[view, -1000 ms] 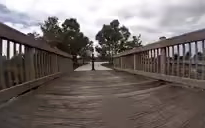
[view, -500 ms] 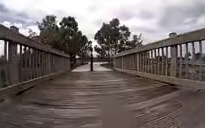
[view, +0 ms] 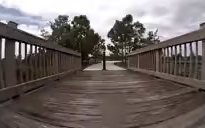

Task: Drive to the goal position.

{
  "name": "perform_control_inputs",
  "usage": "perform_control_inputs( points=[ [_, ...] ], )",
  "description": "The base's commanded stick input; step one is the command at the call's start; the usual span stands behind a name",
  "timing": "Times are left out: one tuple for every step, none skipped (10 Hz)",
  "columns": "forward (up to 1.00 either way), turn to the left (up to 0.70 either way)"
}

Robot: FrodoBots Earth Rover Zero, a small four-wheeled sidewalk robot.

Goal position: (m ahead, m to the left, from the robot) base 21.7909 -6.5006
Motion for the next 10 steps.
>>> perform_control_inputs(
  points=[
    [0.85, 0.0],
    [0.85, 0.0],
    [0.85, 0.0],
    [0.85, 0.0],
    [0.85, 0.0],
    [0.85, 0.0],
    [0.85, 0.0],
    [0.85, 0.0],
    [0.85, 0.0],
    [0.85, 0.0]
  ],
)
